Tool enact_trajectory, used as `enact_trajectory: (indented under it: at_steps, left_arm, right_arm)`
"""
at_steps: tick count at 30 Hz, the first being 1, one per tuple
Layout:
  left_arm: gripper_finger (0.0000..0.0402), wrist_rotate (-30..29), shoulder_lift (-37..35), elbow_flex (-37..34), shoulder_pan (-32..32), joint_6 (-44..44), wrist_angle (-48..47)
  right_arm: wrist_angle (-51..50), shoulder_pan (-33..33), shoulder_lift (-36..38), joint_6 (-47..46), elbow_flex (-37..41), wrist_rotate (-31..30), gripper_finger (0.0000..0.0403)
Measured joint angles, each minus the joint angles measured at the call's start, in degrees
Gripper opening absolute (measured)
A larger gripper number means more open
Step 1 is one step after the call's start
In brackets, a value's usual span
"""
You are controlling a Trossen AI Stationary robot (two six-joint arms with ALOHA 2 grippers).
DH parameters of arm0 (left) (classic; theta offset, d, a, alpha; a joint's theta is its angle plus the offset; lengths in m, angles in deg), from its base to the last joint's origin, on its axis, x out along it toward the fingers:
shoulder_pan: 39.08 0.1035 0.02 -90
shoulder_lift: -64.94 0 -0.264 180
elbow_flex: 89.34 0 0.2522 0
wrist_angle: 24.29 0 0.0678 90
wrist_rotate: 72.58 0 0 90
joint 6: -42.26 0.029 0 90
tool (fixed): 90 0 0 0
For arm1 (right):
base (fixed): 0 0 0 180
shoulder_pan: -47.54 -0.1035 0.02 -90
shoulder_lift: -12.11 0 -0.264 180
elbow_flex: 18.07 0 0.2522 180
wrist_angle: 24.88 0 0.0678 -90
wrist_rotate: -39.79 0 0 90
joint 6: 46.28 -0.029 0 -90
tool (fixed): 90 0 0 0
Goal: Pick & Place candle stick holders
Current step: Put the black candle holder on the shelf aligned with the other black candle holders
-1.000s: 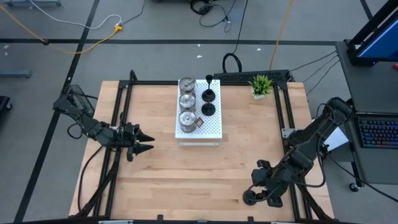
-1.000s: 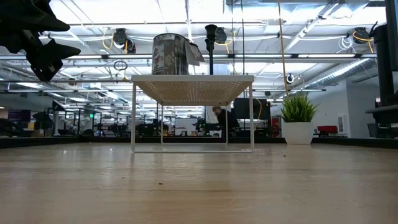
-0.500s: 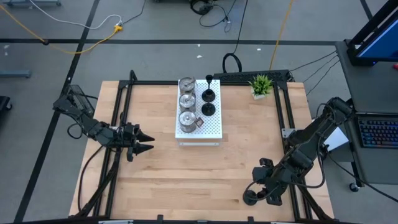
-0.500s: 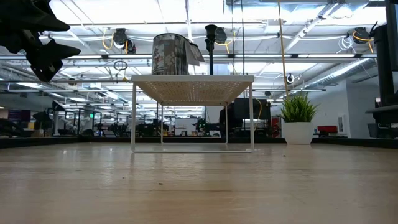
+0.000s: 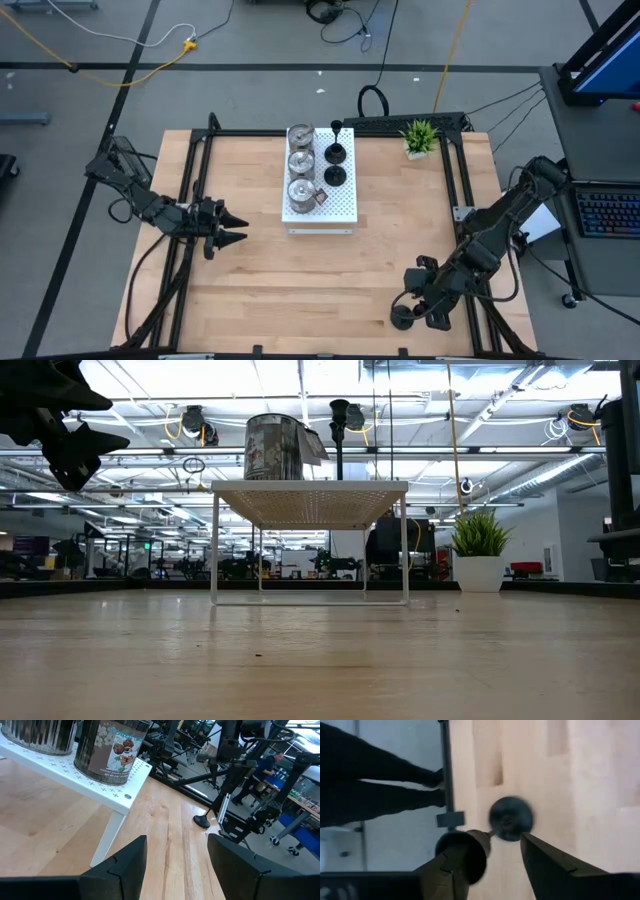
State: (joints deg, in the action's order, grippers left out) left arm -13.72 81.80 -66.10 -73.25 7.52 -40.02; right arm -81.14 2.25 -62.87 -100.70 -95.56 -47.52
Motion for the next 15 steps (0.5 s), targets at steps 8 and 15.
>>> enact_trajectory:
  at_steps: [8,15]
  left_arm:
    - [0.0214,-0.4,0.0,0.0,0.0,-0.1,0.1]
    - [0.0214,-0.5,0.0,0.0,0.0,0.0,2.9]
  right_arm:
    - [6.9,1.5,0.2,-3.4,4.4,6.0,0.0070]
    - [6.9,1.9,0.3,-0.9,4.5,4.7,0.0030]
